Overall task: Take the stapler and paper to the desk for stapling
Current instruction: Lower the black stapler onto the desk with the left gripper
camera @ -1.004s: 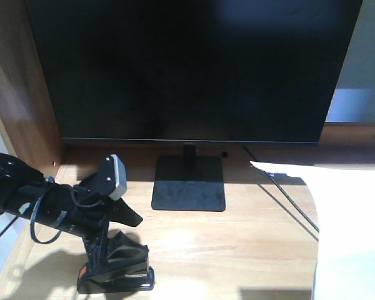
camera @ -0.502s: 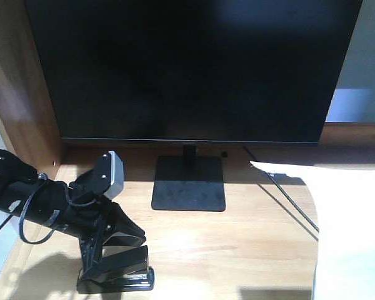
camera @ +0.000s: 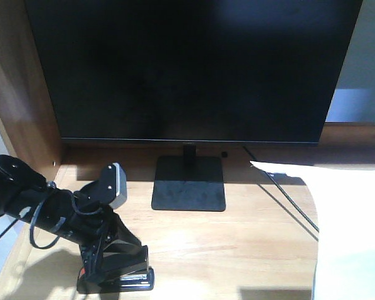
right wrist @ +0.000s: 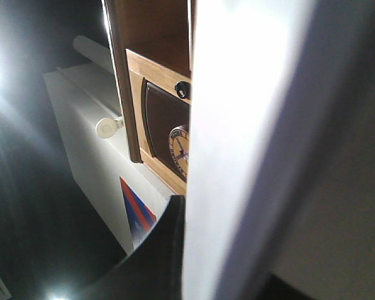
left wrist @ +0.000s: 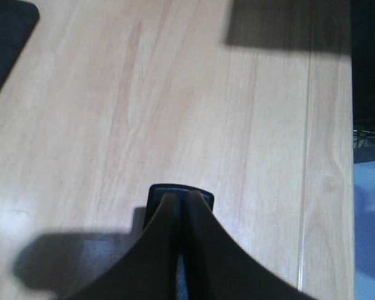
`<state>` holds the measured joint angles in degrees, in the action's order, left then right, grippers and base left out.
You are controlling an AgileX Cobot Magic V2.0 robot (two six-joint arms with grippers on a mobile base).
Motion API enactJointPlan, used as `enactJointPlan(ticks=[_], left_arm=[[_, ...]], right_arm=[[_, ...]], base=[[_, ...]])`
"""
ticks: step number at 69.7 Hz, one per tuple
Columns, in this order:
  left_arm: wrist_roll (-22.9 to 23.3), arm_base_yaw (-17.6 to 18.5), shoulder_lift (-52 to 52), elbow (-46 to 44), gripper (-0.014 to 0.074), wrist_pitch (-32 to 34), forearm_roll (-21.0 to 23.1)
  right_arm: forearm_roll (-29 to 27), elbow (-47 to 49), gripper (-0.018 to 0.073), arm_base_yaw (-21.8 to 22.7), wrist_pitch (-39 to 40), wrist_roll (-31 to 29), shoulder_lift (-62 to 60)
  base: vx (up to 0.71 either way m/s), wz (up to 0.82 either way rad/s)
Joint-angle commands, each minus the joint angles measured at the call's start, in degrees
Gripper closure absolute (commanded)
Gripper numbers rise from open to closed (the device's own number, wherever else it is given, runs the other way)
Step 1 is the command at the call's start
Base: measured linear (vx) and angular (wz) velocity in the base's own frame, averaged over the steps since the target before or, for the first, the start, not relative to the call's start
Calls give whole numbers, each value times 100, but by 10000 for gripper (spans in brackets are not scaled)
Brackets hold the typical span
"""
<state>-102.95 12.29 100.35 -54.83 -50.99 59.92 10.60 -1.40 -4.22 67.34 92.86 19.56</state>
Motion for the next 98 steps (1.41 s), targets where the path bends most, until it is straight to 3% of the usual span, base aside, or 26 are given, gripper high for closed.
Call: enactJointPlan(ticks=[1, 98], left_arm=[[56, 36, -78, -131, 603, -123, 253], [62, 36, -29, -131, 603, -123, 252]], right_arm=[[14, 112, 564, 29, 694, -89, 45], [14, 112, 564, 29, 695, -89, 45]], base=[[0, 0], [0, 0]])
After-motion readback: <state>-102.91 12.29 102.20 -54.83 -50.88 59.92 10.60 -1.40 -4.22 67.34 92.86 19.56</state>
